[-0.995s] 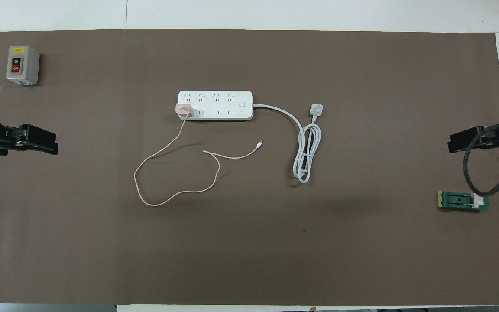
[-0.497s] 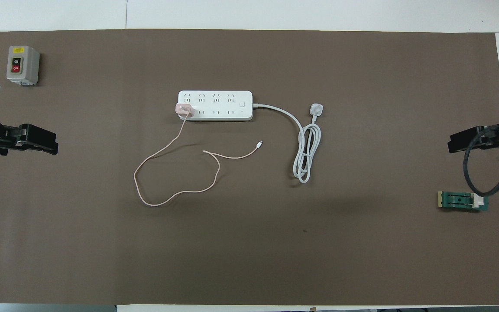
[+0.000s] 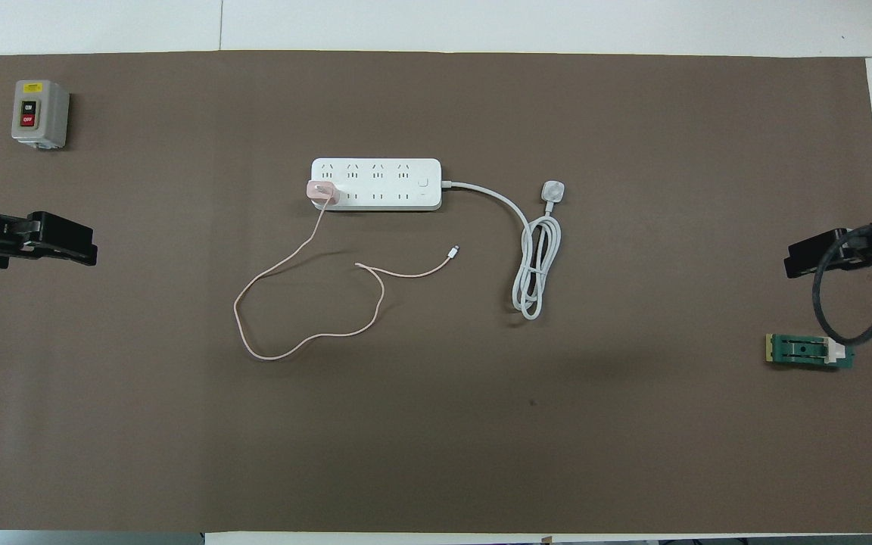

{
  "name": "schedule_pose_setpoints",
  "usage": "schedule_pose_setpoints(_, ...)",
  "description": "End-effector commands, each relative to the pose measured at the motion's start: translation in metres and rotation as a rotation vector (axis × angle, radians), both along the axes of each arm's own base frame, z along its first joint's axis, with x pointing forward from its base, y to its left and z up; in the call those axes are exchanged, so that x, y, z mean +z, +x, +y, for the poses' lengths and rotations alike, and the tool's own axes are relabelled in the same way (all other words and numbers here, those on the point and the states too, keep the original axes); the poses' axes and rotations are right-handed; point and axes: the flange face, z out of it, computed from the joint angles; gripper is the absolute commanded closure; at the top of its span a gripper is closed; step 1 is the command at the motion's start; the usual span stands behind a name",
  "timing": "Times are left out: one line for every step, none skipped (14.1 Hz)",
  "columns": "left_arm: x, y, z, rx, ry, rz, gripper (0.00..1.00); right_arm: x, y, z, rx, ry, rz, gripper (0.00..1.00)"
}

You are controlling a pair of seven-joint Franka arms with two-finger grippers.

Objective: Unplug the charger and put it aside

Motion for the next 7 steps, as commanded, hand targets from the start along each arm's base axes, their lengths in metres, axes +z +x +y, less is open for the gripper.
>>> schedule_pose_setpoints(0.004,0.005,0.003,0.087,-0.006,0.001,0.0,0.003,-0.006,0.0,-0.024,0.015,0.009,0.0)
schedule_pose_setpoints(0.004,0.006,0.002,0.107,-0.005,-0.002,0.0,0.001,-0.006,0.0,-0.045,0.015,0.009,0.0)
schedule_pose_setpoints(0.003,0.006,0.002,0.11,-0.005,0.0,0.0,-0.002,-0.006,0.003,-0.09,0.016,0.014,0.0)
schedule_pose_setpoints(0.003,0.005,0.002,0.12,-0.005,0.002,0.0,-0.003,-0.006,0.009,-0.127,0.015,0.014,0.0)
schedule_pose_setpoints(0.003,0.005,0.002,0.161,-0.002,0.002,0.0,-0.008,-0.004,0.016,-0.207,0.013,0.012,0.0)
schedule_pose_setpoints(0.002,0.007,0.0,0.208,0.001,-0.002,0.0,-0.013,-0.002,0.034,-0.27,0.038,0.004,0.0)
schedule_pose_setpoints(-0.004,0.013,-0.007,0.245,0.005,0.001,0.0,-0.024,0.002,0.049,-0.343,0.076,0.023,0.0)
